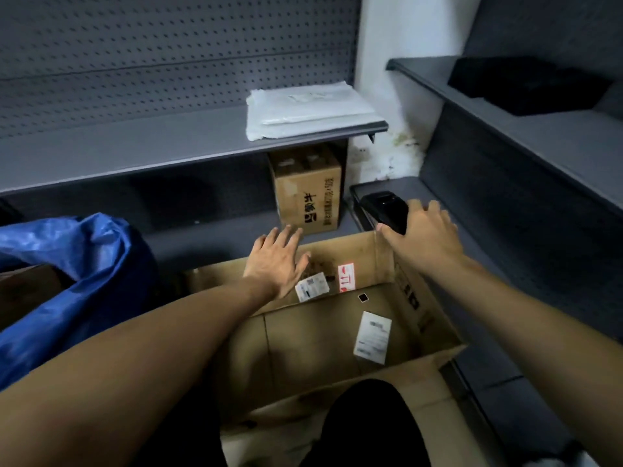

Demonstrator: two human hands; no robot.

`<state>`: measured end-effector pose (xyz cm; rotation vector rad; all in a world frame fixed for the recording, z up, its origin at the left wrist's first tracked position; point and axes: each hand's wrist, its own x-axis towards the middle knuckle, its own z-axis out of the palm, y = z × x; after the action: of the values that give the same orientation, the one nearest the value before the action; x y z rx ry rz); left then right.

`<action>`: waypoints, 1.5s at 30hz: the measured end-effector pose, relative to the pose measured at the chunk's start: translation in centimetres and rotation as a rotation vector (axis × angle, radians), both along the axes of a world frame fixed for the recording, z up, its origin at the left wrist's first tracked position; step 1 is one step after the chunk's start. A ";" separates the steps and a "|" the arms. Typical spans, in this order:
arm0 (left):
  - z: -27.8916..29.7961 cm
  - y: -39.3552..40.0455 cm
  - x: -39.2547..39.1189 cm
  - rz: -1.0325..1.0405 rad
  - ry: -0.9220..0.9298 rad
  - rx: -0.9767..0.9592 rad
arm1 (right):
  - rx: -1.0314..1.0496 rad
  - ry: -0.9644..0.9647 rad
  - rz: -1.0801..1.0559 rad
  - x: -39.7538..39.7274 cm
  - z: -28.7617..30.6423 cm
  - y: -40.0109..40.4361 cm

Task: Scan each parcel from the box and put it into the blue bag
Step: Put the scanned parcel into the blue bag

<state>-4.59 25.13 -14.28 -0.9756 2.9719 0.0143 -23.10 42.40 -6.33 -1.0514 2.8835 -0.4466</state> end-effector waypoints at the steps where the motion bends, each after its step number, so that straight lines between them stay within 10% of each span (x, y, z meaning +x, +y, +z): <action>1: -0.6 0.5 -0.8 -0.023 -0.011 0.004 | 0.007 -0.008 -0.010 -0.6 -0.6 0.5; 27: -24.4 8.0 -8.7 -0.089 -0.221 0.315 | 0.133 -0.284 -0.104 -7.6 -20.3 3.9; 45: -38.0 11.6 -13.9 0.331 -0.269 0.628 | -0.020 -0.501 -0.160 -9.4 -26.7 2.6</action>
<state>-18.45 36.73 -52.29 -1.2176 2.2874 0.7052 -32.52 44.97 -33.05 -0.5993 2.5189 -0.6408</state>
